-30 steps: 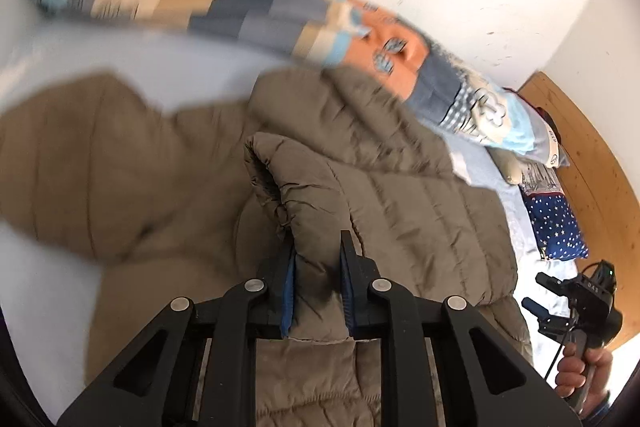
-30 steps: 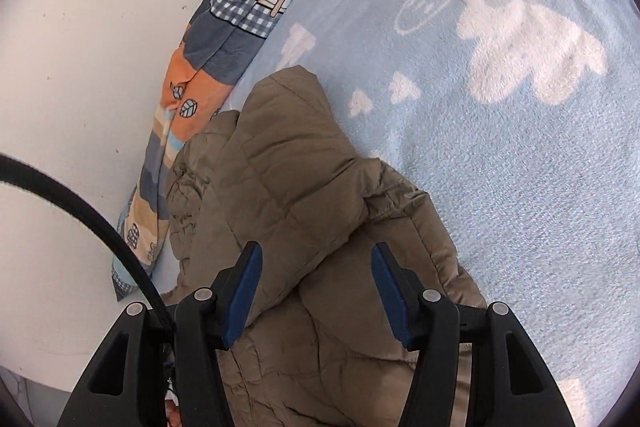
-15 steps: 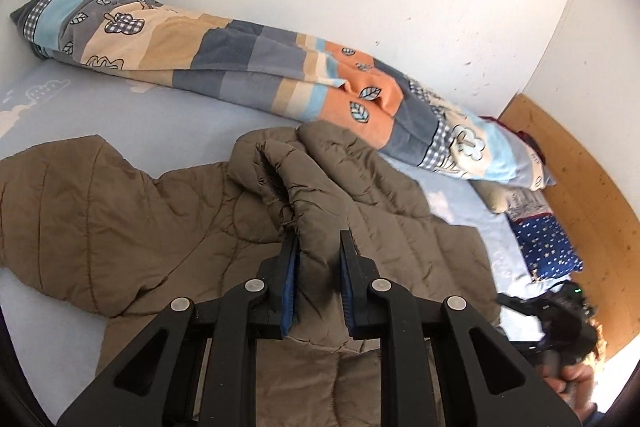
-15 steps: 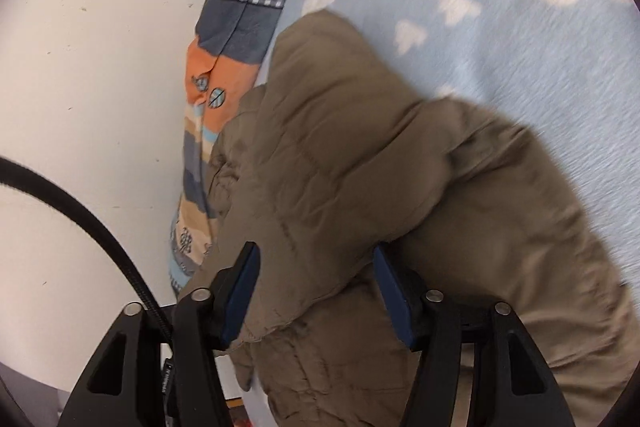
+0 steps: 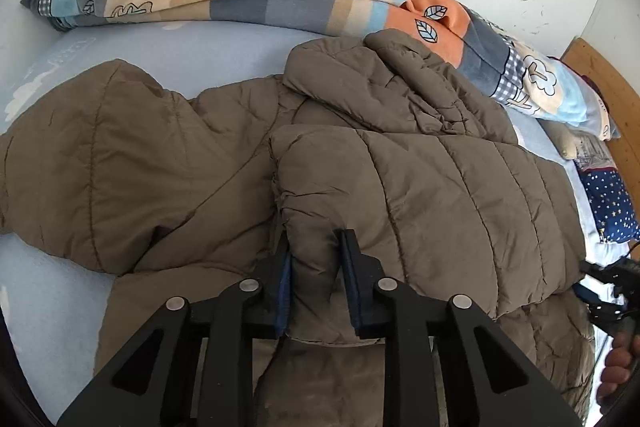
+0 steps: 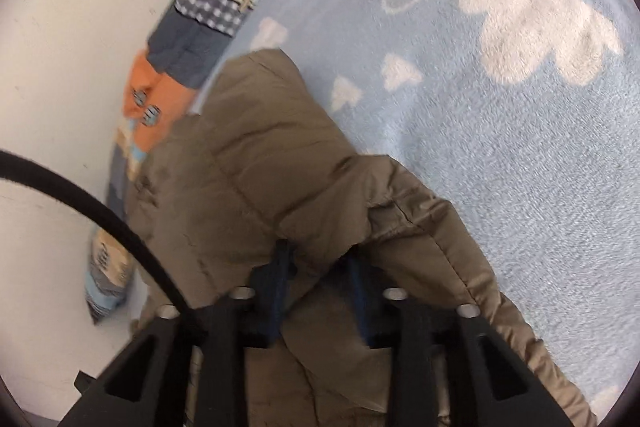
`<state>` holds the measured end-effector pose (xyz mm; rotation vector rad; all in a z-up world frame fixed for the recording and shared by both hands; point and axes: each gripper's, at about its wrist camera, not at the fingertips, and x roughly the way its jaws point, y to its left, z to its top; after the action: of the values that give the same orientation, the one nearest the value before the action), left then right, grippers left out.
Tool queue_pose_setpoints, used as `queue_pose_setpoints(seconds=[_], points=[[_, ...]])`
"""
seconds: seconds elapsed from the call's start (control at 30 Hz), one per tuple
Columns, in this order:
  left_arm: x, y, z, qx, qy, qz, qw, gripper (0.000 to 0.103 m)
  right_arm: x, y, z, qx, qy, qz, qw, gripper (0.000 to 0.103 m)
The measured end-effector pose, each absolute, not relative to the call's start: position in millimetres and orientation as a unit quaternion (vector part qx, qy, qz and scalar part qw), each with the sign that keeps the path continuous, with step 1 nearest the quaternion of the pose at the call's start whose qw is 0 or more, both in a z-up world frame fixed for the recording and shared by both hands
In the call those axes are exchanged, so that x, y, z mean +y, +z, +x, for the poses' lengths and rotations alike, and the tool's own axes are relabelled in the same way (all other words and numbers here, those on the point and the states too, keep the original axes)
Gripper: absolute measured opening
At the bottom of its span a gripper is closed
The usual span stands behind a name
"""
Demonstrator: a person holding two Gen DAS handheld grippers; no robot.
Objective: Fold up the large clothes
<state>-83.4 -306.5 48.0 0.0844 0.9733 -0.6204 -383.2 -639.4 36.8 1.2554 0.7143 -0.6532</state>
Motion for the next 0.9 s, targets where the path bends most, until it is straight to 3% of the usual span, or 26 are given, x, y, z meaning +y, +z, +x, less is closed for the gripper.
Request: queue_pose_setpoints(seconds=[0.07,0.2,0.3,0.4,0.43,0.47,0.5,0.73,0.9], points=[[-302.2,57.2,-83.9,0.459,-0.289,0.032,0.839,0.028,-639.0,46.7,-384.3,0.318,-0.291,0.565,0.703,0.049],[-291.3,92.6,-94.8,0.391,-0.251,0.036,0.885,0.059,-627.4,95.2,-387.3,0.296,-0.315,0.502,0.749,0.050],[-287.9,108.0,-100.2,0.347,-0.228,0.047,0.909,0.064,-617.1,124.9,-377.3,0.282,-0.331,0.418,0.797,0.052],[-292.2,104.8,-101.8,0.340,-0.237,0.069,0.907,0.065,-614.9,121.1,-365.0,0.290,-0.337,0.371,0.816,0.052],[-295.7,100.8,-100.8,0.345,-0.240,0.077,0.904,0.065,-617.8,112.8,-357.7,0.300,-0.329,0.367,0.817,0.049],[-299.2,96.8,-100.5,0.349,-0.245,0.085,0.901,0.065,-620.4,103.8,-352.9,0.313,-0.324,0.368,0.813,0.039],[-302.8,91.8,-100.3,0.355,-0.249,0.093,0.896,0.065,-623.1,96.4,-352.5,0.323,-0.322,0.370,0.809,0.037],[-323.0,42.2,-92.0,0.435,-0.230,0.167,0.855,0.066,-626.4,61.5,-335.6,0.387,-0.312,0.352,0.793,0.037],[-314.0,62.4,-95.4,0.431,-0.246,0.135,0.857,0.066,-626.5,60.9,-332.6,0.407,-0.310,0.350,0.784,0.037]])
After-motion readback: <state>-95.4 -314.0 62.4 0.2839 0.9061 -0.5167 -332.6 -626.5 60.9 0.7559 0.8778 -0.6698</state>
